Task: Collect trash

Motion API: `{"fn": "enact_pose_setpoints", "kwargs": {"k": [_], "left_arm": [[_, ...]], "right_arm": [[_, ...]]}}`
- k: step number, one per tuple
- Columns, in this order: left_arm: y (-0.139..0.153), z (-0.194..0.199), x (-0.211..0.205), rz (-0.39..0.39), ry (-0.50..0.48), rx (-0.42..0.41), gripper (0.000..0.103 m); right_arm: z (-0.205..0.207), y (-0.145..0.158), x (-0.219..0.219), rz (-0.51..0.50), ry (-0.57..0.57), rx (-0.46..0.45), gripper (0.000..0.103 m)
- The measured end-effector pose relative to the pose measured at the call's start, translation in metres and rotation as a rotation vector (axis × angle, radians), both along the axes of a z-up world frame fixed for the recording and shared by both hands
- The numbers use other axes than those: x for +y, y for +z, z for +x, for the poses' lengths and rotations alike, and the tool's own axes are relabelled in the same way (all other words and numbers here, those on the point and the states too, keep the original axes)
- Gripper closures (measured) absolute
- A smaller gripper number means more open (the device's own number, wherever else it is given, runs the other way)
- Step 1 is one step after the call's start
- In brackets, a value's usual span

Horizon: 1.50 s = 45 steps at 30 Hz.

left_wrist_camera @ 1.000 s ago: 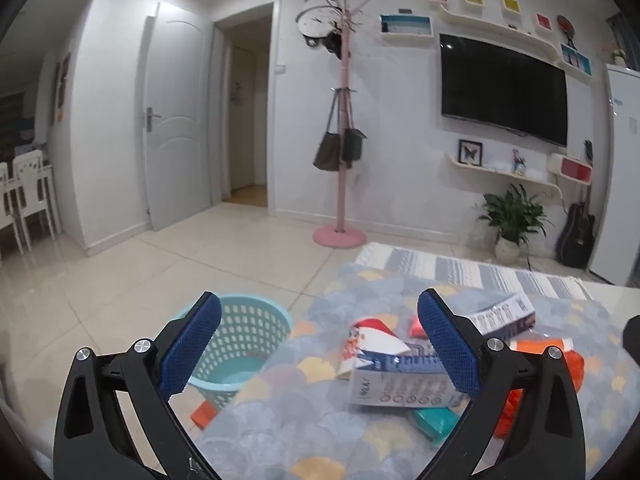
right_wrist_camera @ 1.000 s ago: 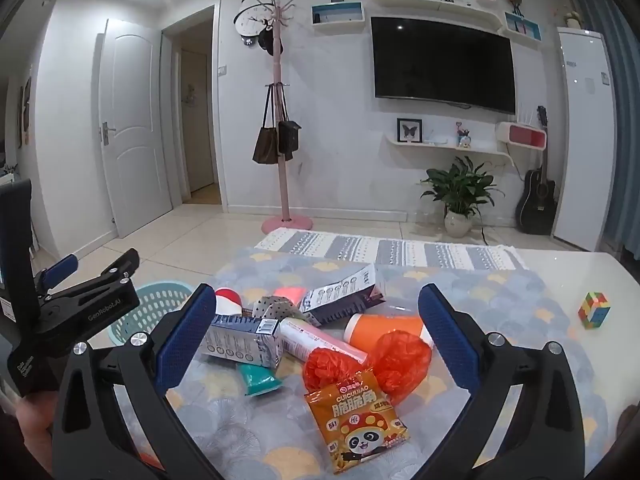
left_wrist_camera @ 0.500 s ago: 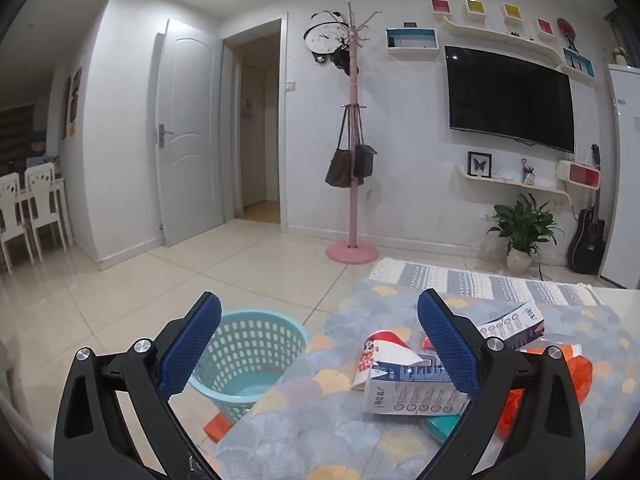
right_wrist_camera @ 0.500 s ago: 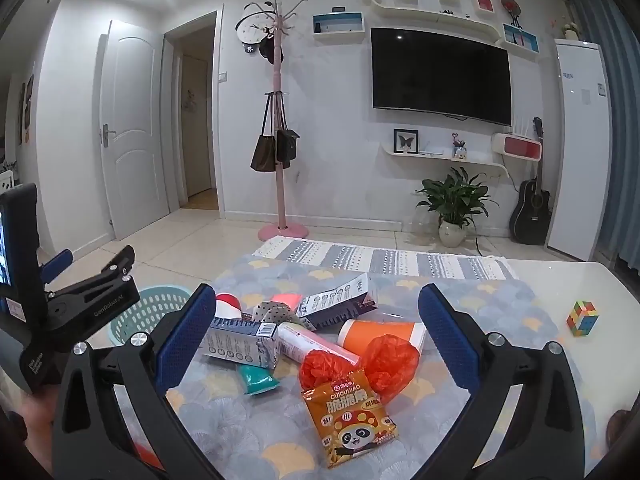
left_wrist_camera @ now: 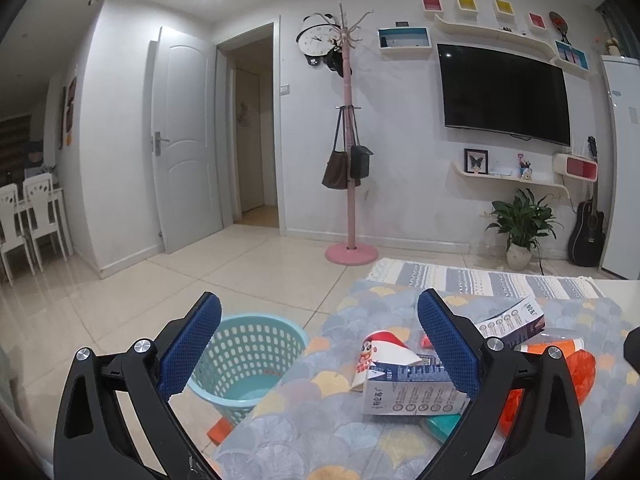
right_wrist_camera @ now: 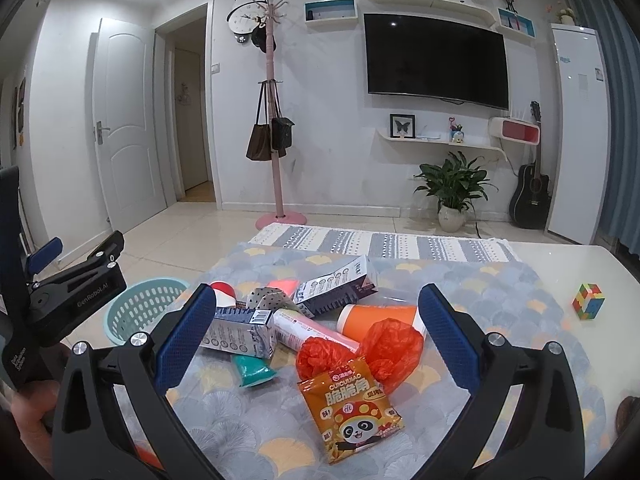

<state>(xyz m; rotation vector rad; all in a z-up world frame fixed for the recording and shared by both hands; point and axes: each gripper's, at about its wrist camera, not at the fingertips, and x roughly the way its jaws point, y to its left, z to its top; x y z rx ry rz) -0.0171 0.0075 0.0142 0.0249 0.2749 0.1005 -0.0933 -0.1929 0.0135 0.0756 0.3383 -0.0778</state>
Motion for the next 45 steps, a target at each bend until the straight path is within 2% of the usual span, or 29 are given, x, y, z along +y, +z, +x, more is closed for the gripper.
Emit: {"fn": "enact_pose_setpoints", "kwargs": {"k": [18, 34, 45], "left_arm": [[0.000, 0.007, 0.011, -0.041, 0.015, 0.026, 0.007], [0.003, 0.002, 0.014, -0.023, 0.026, -0.005, 0.007], [0.007, 0.002, 0.028, -0.065, 0.053, -0.016, 0.007]], "right_arm": [[0.004, 0.002, 0.016, -0.014, 0.041, 0.010, 0.007], [0.004, 0.015, 0.026, -0.032, 0.058, -0.002, 0.007], [0.004, 0.023, 0.035, -0.052, 0.054, -0.012, 0.007]]}}
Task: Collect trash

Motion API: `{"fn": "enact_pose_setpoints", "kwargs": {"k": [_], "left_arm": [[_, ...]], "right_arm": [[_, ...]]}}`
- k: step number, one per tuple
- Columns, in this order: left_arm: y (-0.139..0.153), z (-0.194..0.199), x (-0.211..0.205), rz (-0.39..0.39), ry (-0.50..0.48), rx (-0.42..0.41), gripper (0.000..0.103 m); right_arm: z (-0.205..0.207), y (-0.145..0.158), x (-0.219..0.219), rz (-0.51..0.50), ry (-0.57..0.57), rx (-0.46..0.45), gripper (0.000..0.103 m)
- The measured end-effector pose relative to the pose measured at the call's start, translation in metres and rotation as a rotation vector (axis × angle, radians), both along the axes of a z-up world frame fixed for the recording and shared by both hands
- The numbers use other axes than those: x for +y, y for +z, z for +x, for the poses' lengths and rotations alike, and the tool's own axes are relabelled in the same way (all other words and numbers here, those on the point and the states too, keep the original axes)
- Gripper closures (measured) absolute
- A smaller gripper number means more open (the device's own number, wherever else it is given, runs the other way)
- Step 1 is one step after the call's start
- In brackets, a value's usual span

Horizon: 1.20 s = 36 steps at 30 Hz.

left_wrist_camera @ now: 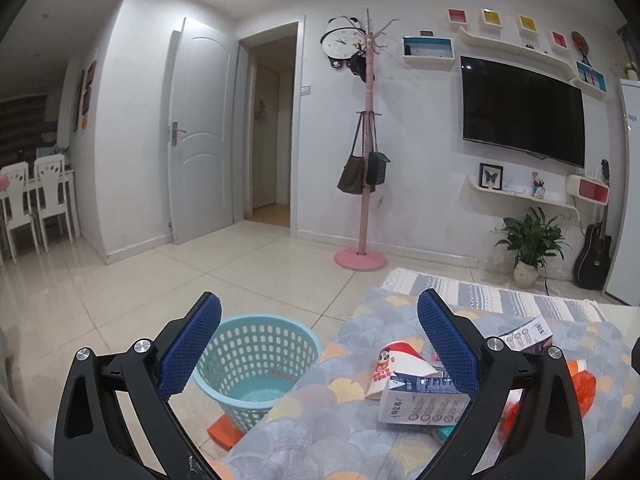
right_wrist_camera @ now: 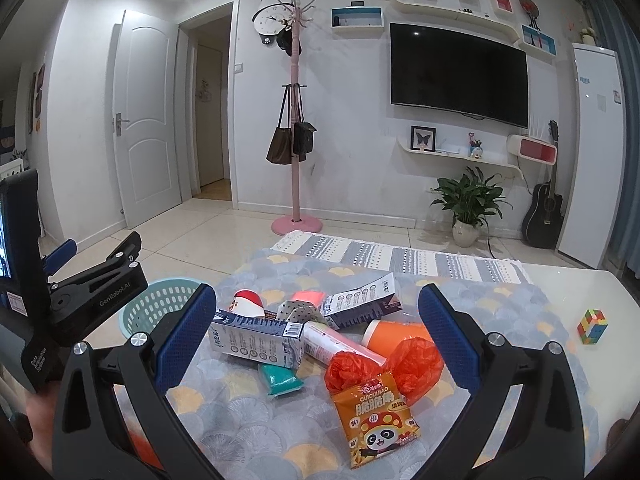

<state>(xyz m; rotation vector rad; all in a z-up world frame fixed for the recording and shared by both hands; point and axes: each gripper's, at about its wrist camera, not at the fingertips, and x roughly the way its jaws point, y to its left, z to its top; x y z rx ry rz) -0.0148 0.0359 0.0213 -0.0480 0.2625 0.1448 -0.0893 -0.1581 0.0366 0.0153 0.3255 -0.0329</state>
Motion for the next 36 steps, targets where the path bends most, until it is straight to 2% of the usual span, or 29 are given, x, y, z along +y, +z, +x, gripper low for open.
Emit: {"fn": "enact_pose_setpoints", "kwargs": {"k": [15, 18, 22, 23, 25, 28, 32, 36], "left_arm": [[0.001, 0.002, 0.001, 0.008, -0.007, 0.006, 0.008], [-0.002, 0.007, 0.007, -0.023, -0.016, 0.035, 0.007], [-0.007, 0.017, 0.026, -0.080, 0.001, 0.084, 0.007], [-0.009, 0.020, 0.031, -0.098, 0.009, 0.099, 0.007], [-0.012, 0.023, 0.042, -0.131, 0.014, 0.123, 0.007], [-0.019, 0.028, 0.052, -0.167, 0.012, 0.163, 0.008], [-0.038, 0.052, 0.047, -0.250, -0.109, 0.293, 0.008], [-0.063, 0.080, 0.025, -0.338, -0.251, 0.463, 0.009]], "right_arm": [[0.003, -0.005, -0.004, 0.019, -0.020, 0.013, 0.007], [0.004, -0.005, -0.008, 0.021, -0.030, 0.013, 0.007], [0.006, -0.007, -0.016, 0.025, -0.043, 0.018, 0.015], [0.008, -0.008, -0.020, 0.026, -0.047, 0.022, 0.016], [0.013, -0.012, -0.027, 0.023, -0.057, 0.037, 0.029], [0.019, -0.018, -0.042, 0.025, -0.082, 0.057, 0.038], [0.028, -0.032, -0.062, 0.027, -0.120, 0.093, 0.050], [0.042, -0.058, -0.081, 0.037, -0.143, 0.161, 0.051]]}}
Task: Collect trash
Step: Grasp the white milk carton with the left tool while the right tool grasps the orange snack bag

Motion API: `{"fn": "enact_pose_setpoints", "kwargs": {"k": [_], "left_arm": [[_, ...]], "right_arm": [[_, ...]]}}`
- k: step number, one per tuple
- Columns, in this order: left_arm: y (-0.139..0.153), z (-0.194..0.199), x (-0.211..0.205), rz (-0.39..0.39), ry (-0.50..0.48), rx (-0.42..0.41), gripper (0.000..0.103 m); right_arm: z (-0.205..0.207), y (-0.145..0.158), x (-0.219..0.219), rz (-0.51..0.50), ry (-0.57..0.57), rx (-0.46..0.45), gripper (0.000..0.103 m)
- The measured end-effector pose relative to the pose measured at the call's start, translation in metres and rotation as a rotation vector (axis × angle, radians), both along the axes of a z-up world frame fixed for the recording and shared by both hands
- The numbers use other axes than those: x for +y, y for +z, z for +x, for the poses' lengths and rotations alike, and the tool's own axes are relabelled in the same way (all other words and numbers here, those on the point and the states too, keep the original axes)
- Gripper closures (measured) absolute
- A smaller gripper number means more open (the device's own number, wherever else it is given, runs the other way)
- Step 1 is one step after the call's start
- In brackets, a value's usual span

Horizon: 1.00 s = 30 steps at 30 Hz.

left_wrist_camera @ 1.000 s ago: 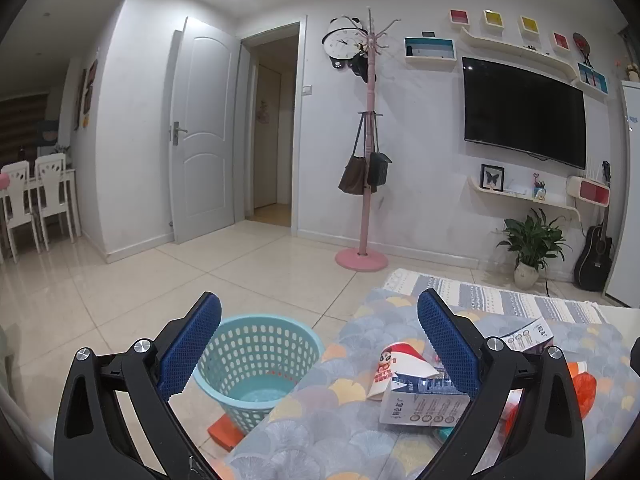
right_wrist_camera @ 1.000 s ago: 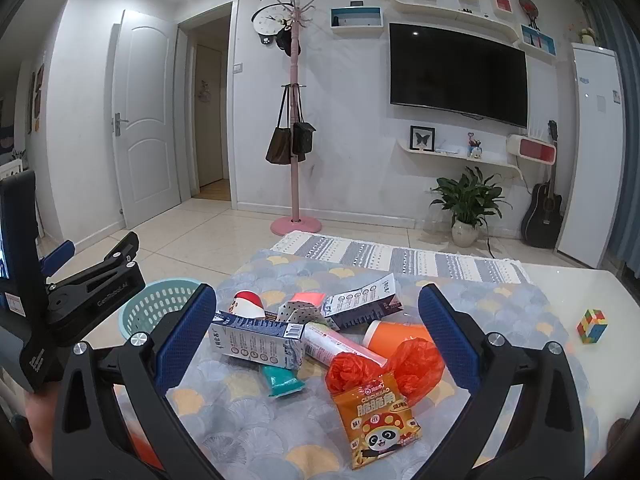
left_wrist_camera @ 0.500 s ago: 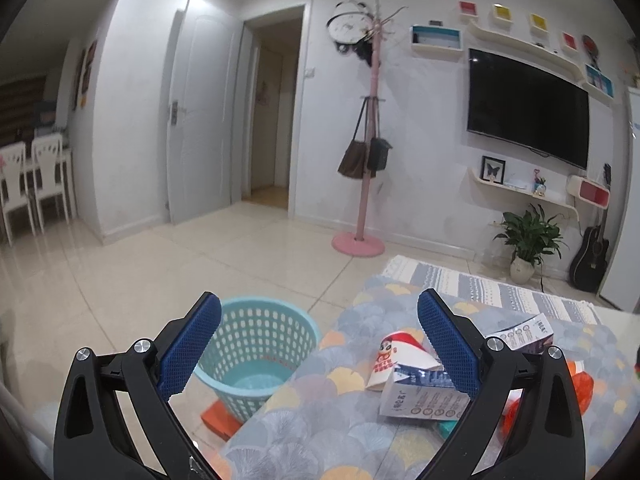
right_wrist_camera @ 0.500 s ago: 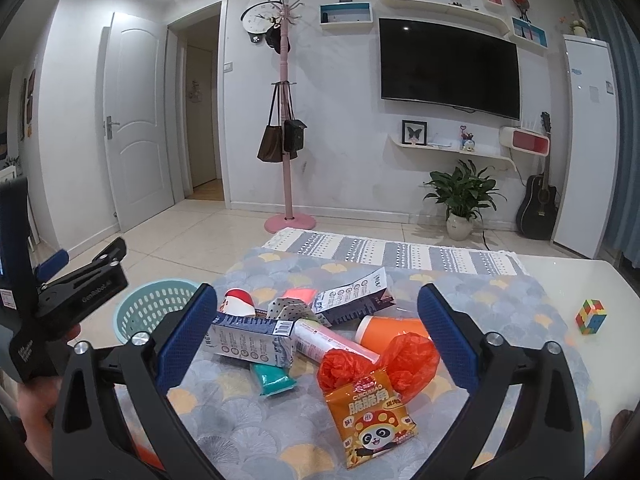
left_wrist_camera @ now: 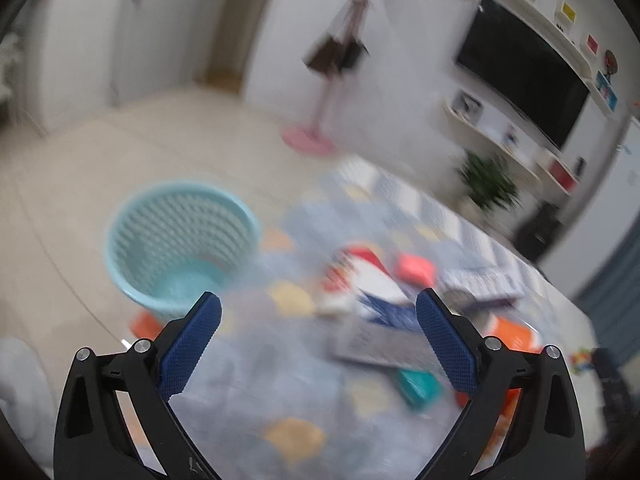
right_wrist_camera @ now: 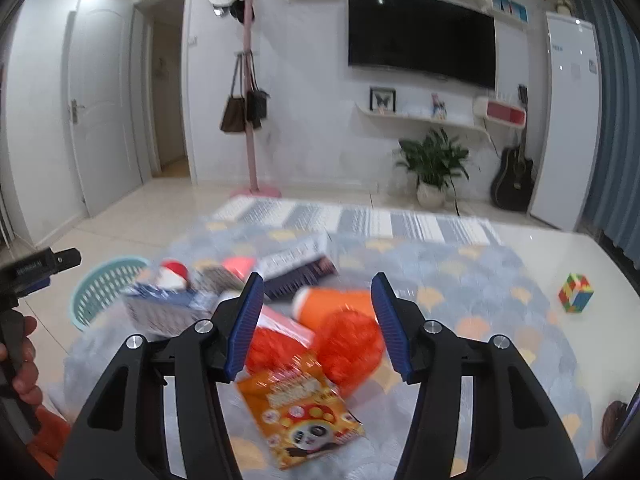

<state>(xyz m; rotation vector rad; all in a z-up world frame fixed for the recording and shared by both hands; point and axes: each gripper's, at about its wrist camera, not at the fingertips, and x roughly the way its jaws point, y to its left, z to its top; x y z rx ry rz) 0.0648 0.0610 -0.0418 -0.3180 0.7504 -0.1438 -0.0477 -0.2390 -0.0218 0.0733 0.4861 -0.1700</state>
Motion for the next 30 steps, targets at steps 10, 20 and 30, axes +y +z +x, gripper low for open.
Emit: {"fn": "enact_pose_setpoints", "kwargs": {"k": [10, 20, 30], "left_arm": [[-0.049, 0.056, -0.041, 0.090, -0.122, 0.196, 0.029], [-0.056, 0.032, -0.051, -0.006, -0.263, 0.261, 0.052], [-0.069, -0.016, -0.091, 0.015, -0.545, 0.405, 0.038]], "right_arm": [[0.002, -0.052, -0.012, 0.142, 0.080, 0.121, 0.050], [-0.006, -0.071, 0.021, 0.089, 0.082, 0.175, 0.031], [-0.008, -0.082, -0.024, 0.071, -0.027, 0.227, 0.057]]}}
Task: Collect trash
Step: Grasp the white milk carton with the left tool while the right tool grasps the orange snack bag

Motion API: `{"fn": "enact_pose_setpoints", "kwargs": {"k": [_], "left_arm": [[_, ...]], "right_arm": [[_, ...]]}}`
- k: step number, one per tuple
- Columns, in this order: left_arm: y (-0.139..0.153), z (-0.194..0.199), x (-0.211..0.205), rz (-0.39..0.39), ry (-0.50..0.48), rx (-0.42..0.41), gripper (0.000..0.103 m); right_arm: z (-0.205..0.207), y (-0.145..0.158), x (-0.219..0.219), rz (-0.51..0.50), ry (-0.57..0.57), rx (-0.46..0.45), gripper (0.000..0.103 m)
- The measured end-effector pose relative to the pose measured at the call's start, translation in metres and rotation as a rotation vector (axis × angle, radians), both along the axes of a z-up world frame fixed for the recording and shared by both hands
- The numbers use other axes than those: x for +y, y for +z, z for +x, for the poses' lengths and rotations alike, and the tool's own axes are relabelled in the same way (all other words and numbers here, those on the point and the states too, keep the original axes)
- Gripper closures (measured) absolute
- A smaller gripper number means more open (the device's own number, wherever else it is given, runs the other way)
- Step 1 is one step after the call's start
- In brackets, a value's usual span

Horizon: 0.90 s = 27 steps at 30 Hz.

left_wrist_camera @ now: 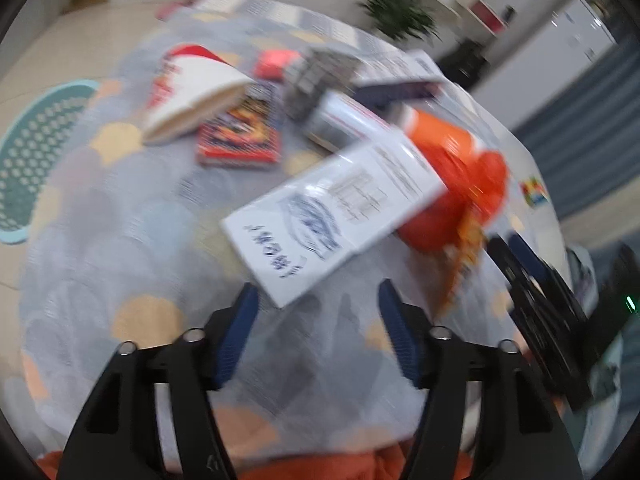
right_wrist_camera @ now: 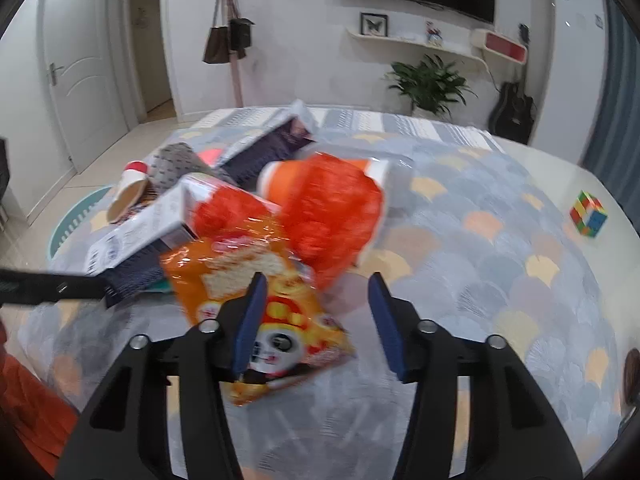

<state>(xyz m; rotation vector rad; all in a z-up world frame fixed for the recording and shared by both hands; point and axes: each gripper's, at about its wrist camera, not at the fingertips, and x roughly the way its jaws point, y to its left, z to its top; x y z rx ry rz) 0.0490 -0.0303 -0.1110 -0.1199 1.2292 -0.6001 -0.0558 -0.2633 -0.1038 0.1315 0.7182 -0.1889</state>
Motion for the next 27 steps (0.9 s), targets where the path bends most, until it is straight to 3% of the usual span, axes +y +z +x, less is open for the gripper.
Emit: {"fn": "enact_pose_setpoints", "kwargs": {"k": [4, 7, 14, 16, 20, 23, 27], "left_arm": [[0.009, -0.011, -0.006, 0.008, -0.103, -0.005, 0.030], [0.019, -0.014, -0.010, 0.057, -0.152, -0.063, 0.027], [0.032, -0.009, -0.012, 0.131, -0.165, -0.179, 0.021], [0.029, -0.003, -0.021, 0.167, -0.178, -0.234, 0.016], [0.004, 0.006, -0.051, 0.334, -0.275, -0.293, 0.017], [0.000, 0.009, -0.061, 0.367, -0.299, -0.352, 0.026], [-0.010, 0.020, -0.066, 0.368, -0.310, -0.323, 0.027]], "right_arm": [[-0.007, -0.001, -0.012, 0.013, -0.004, -0.012, 0.057], [-0.009, 0.001, -0.014, 0.024, 0.023, -0.034, 0.057], [-0.007, 0.004, -0.013, 0.055, 0.088, -0.050, 0.057], [-0.005, 0.003, -0.012, 0.056, 0.097, -0.041, 0.051], [-0.005, 0.003, -0.009, 0.079, 0.136, -0.039, 0.044], [-0.005, 0.003, -0.002, 0.075, 0.180, -0.038, 0.035], [-0.005, 0.000, 0.018, 0.042, 0.231, -0.020, 0.028]]}}
